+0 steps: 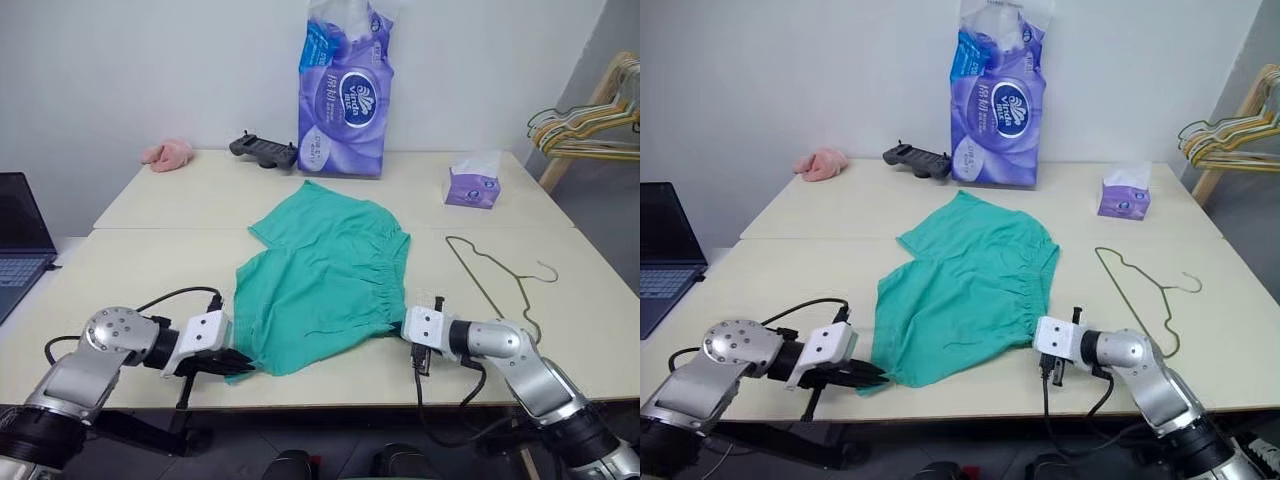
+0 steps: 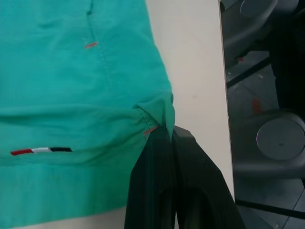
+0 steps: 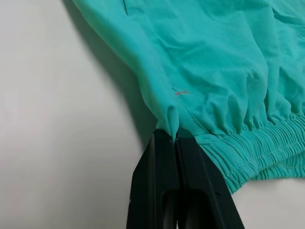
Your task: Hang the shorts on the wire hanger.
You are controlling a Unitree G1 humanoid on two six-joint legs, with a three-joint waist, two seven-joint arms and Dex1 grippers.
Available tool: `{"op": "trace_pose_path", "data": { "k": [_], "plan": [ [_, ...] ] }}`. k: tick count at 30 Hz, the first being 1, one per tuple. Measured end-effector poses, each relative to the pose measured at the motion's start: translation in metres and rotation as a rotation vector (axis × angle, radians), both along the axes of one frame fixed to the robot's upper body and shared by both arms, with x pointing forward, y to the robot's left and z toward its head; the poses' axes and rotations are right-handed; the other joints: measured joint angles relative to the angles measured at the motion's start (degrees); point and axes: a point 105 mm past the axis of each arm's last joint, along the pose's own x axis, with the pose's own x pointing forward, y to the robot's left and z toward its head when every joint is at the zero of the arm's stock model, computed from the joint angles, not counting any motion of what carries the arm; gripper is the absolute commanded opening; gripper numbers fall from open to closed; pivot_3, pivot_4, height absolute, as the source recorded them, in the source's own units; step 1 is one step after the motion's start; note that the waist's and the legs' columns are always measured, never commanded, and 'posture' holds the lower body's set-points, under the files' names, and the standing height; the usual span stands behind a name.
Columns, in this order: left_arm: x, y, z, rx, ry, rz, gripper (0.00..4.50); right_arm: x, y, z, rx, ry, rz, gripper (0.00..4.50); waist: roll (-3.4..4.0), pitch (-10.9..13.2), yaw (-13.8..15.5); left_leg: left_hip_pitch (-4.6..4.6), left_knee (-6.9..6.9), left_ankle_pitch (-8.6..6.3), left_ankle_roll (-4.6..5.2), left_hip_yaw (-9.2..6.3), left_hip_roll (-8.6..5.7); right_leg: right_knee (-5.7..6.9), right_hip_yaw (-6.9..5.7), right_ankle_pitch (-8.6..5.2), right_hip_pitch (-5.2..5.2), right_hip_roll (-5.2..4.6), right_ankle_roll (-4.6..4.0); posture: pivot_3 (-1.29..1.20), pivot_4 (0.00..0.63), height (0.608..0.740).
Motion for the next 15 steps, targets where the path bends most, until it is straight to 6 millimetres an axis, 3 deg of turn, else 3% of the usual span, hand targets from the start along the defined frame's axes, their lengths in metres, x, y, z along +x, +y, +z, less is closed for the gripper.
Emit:
{"op": "trace_pose_path", "data": {
  "k": [4,15],
  "plan": [
    [-0.001,0.017,0.001,0.056,-0.002,-0.017,0.04,-0.012,-0.007,0.0,-0.04,0.015,0.051,0.0,0.01,0.0,0.0,0.0,0.0,0.0,0.01,0.02,0.0,-0.02,0.02,-0.02,0.0,-0.01,0.01,0.03,0.039,0.74],
    [-0.01,0.017,-0.006,0.057,0.035,-0.043,0.04,-0.033,0.002,0.006,-0.014,0.086,0.092,0.0,0.03,0.1,0.0,-0.01,0.0,-0.01,0.02,0.0,0.02,-0.03,0.0,-0.05,0.0,0.0,0.03,0.02,0.045,0.74]
  ]
}}
